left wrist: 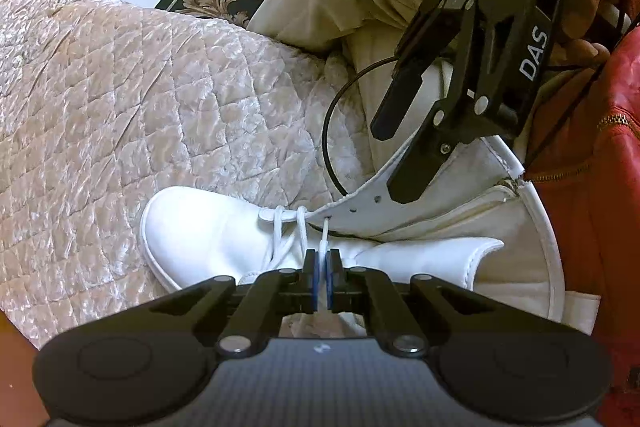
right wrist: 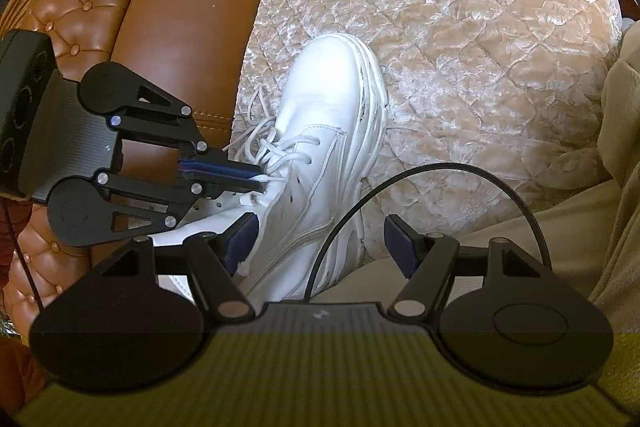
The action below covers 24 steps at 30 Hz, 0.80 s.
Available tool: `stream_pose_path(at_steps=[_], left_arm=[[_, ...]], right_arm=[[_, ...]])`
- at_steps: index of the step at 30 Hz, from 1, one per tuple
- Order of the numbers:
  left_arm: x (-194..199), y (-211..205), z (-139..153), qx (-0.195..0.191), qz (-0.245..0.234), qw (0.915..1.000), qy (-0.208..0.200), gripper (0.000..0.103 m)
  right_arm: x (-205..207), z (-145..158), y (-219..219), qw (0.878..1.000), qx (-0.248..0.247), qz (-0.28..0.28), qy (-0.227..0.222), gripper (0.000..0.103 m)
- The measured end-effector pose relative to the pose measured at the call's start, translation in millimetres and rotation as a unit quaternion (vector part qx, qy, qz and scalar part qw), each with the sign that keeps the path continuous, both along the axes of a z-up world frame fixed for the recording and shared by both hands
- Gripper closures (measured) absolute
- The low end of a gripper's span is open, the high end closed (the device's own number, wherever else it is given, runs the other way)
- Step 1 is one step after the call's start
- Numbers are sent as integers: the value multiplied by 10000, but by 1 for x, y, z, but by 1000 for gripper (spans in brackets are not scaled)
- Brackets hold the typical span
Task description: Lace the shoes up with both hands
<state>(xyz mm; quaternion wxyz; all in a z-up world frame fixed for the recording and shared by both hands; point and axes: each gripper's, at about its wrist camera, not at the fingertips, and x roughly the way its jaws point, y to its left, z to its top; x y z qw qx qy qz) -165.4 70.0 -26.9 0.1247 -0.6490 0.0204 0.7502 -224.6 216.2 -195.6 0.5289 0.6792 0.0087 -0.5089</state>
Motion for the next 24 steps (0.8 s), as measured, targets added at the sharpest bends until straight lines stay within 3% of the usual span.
stream_pose_path(at_steps=[11,20,24], left_arm=[[-2,0,1,71,-22,10000,58,100],[-16,6,-16,-40,-110,9999,-67,101],[-10,4,-18,30,-52,10000,-1,101]], right_arm=[[0,1,-1,10000,4,7,-4,26],[-2,6,-1,9998,-169,14,131,26],[-25,21,17,9928,-735,-868,381,26]])
